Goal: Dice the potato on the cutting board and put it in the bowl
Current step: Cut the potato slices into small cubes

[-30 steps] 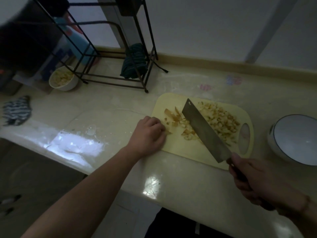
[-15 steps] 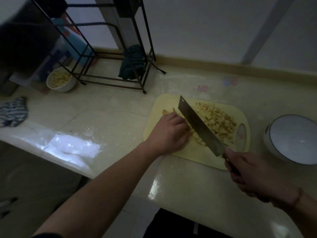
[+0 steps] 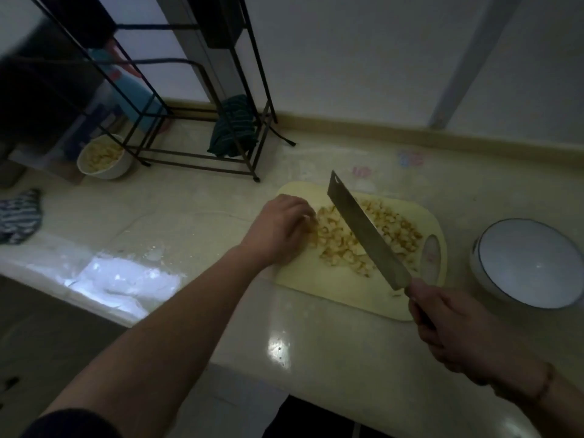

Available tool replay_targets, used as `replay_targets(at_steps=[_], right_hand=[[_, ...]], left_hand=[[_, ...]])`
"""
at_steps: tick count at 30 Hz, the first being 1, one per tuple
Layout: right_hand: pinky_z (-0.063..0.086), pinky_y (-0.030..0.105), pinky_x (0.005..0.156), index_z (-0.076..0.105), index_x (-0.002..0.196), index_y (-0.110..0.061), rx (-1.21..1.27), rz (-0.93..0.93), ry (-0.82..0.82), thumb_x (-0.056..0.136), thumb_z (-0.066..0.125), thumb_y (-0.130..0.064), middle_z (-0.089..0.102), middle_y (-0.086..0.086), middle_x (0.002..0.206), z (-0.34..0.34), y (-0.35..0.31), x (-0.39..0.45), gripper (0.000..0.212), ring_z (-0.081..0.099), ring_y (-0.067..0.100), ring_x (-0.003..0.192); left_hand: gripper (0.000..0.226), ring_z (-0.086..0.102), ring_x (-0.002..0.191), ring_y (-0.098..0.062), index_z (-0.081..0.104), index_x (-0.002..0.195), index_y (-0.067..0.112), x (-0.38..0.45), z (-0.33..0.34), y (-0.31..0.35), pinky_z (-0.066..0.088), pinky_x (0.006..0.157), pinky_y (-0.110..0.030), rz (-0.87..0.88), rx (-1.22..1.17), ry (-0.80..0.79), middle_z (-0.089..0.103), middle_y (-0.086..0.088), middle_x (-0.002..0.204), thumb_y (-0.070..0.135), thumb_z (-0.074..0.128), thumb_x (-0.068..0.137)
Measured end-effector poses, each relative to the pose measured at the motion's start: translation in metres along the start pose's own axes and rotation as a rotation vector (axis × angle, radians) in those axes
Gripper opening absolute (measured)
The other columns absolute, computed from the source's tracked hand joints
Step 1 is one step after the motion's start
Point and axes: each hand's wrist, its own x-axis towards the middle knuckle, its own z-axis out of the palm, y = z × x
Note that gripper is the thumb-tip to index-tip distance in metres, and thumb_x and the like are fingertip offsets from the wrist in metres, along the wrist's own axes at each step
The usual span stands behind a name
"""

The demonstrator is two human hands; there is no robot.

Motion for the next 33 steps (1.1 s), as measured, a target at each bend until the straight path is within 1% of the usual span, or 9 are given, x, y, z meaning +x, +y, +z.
replay_targets(at_steps=[2,6,12,15,18,21,24,28,33], right_hand=[[0.019,0.018,0.043,0.043,0.065,-0.013,0.062,0.012,-0.008,0.087,0.041,-0.06,0.028,0.001,0.051,0.005,0.0,0.001,0.052,0.021,0.014,0.04],[0.011,0.028,0.048,0.04,0.063,-0.014,0.199,0.053,-0.007,0.085,0.043,-0.059,0.022,0.006,0.055,0.014,0.0,0.0,0.051,0.015,0.013,0.045],[0.012,0.027,0.047,0.039,0.061,-0.016,0.21,0.028,-0.007,0.09,0.041,-0.056,0.024,0.007,0.055,0.026,-0.003,0.006,0.049,0.018,0.013,0.044],[0.015,0.024,0.045,0.038,0.058,-0.018,0.219,0.012,-0.039,0.09,0.04,-0.057,0.025,0.006,0.054,0.035,-0.002,0.011,0.05,0.02,0.013,0.042],[0.015,0.023,0.046,0.038,0.061,-0.017,0.245,0.03,-0.057,0.091,0.041,-0.057,0.023,0.007,0.054,0.043,-0.002,0.013,0.05,0.019,0.012,0.041],[0.017,0.02,0.045,0.037,0.063,-0.014,0.241,0.037,-0.059,0.093,0.04,-0.054,0.026,0.006,0.051,0.054,0.001,0.016,0.05,0.021,0.011,0.039],[0.019,0.016,0.042,0.038,0.063,-0.013,0.202,0.033,-0.056,0.094,0.039,-0.052,0.029,0.004,0.049,0.07,0.005,0.02,0.05,0.023,0.011,0.037],[0.02,0.015,0.041,0.041,0.066,-0.013,0.175,0.031,-0.043,0.094,0.04,-0.051,0.031,0.005,0.051,0.082,0.006,0.027,0.047,0.024,0.012,0.039],[0.019,0.016,0.043,0.04,0.065,-0.015,0.172,0.057,-0.047,0.092,0.042,-0.055,0.029,0.005,0.052,0.082,0.005,0.035,0.048,0.024,0.012,0.041]], left_hand=[[0.032,0.056,0.114,-0.028,0.068,0.123,0.011,0.002,-0.014,-0.019,0.045,0.101,-0.041,-0.113,0.036,-0.059,0.066,-0.009,0.124,0.01,0.057,0.092],[0.027,0.061,0.104,-0.027,0.072,0.118,0.01,0.015,-0.028,-0.025,0.048,0.091,-0.035,0.06,0.122,-0.254,0.07,-0.008,0.117,0.012,0.067,0.092],[0.023,0.062,0.088,-0.03,0.077,0.107,0.009,0.014,-0.023,-0.026,0.054,0.077,-0.042,0.074,0.142,-0.173,0.072,-0.009,0.103,0.013,0.074,0.085],[0.024,0.061,0.092,-0.028,0.074,0.111,0.008,-0.001,-0.025,-0.028,0.053,0.082,-0.043,-0.039,0.082,-0.154,0.07,-0.01,0.105,0.012,0.071,0.088],[0.028,0.057,0.101,-0.019,0.065,0.124,0.012,-0.019,-0.033,-0.023,0.049,0.091,-0.035,-0.32,-0.01,-0.075,0.064,-0.002,0.108,0.017,0.062,0.096],[0.042,0.06,0.094,-0.015,0.05,0.139,0.022,-0.042,-0.033,-0.008,0.051,0.087,-0.031,-0.527,-0.147,-0.03,0.062,0.003,0.102,0.023,0.059,0.099],[0.047,0.065,0.088,-0.02,0.047,0.143,0.022,-0.063,-0.023,0.004,0.052,0.083,-0.032,-0.579,-0.199,0.013,0.066,0.001,0.093,0.024,0.06,0.098],[0.036,0.066,0.099,-0.024,0.059,0.135,0.018,-0.069,-0.012,0.004,0.052,0.088,-0.033,-0.634,-0.16,0.007,0.071,-0.006,0.109,0.028,0.055,0.101],[0.036,0.066,0.098,-0.031,0.057,0.135,0.019,-0.072,-0.006,-0.001,0.053,0.083,-0.039,-0.614,-0.093,-0.059,0.073,-0.011,0.107,0.032,0.049,0.102]])
